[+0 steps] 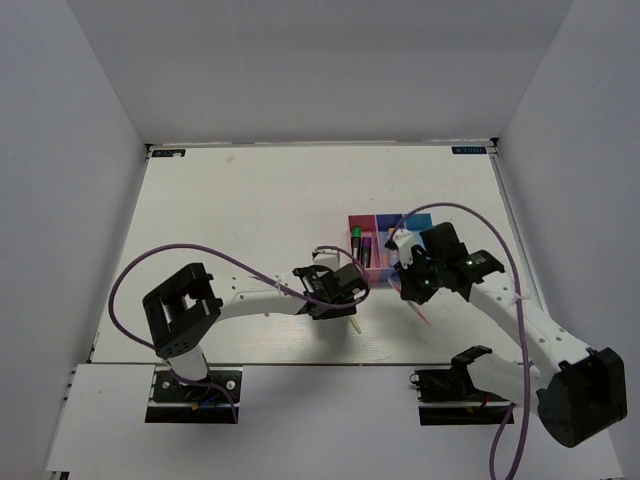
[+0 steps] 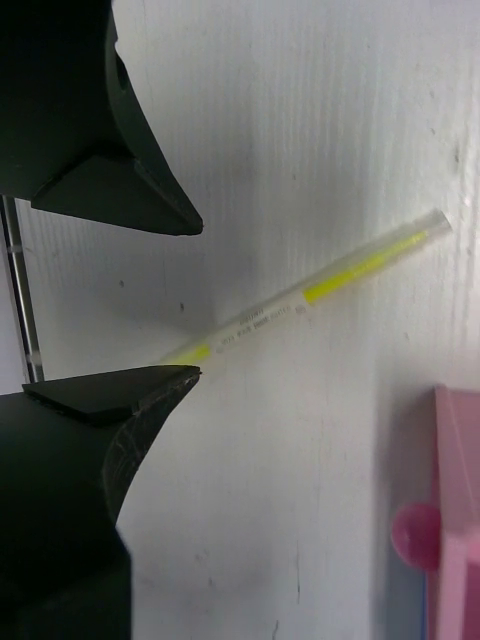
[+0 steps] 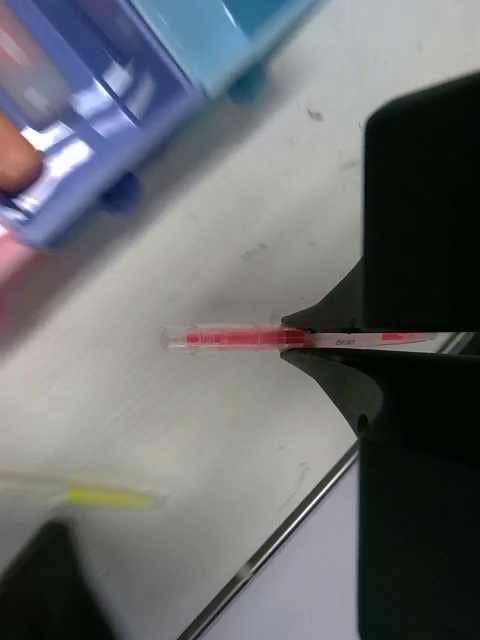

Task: Sort the stationery into containers
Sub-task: Pick up the pen from the center of the board, then place the pen in the storage box.

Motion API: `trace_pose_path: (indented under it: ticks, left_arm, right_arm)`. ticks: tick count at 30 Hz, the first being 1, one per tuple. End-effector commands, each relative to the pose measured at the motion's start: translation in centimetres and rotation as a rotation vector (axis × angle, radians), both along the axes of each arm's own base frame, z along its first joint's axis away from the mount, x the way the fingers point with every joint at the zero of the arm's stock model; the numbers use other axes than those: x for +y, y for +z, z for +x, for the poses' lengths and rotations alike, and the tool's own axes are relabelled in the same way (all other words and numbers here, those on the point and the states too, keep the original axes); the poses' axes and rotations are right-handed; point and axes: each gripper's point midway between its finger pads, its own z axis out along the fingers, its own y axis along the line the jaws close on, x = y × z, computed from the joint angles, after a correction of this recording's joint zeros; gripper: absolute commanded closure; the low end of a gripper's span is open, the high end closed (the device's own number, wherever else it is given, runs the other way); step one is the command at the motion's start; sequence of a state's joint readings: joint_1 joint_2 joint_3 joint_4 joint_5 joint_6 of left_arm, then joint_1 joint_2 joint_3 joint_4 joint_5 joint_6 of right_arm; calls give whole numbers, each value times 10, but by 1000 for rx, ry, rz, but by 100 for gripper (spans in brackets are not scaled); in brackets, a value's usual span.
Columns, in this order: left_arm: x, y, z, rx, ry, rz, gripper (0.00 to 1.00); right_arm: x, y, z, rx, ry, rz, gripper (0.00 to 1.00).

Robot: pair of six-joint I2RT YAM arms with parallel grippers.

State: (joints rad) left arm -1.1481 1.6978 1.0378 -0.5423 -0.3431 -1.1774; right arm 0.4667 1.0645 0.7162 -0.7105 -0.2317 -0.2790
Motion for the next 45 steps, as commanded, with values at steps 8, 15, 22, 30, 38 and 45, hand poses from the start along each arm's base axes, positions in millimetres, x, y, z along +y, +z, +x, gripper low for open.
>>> trace_pose_path:
  ticks: [8,15,22,30,38,45]
  left_arm:
    - [-44,25,21,-15,16,-70,35]
    - [-45,16,20,13,31,-66,35]
    - [-45,12,21,12,46,-61,35]
    - [-40,3,24,19,67,-36,35]
    - [-34,-2,27,26,111,6,37]
    - [-22,-5,23,65,152,110,45]
  right_arm:
    - [-9,115,90,-466,-209,19,100]
    - [-24,117,158,-589,-414,-69,100]
    - [-25,105,202,-603,-570,-45,100]
    - [-30,69,216,-514,-616,-94,75]
    - [-25,72,202,-462,-606,-37,46]
    - [-30,91,185,-440,-655,51,46]
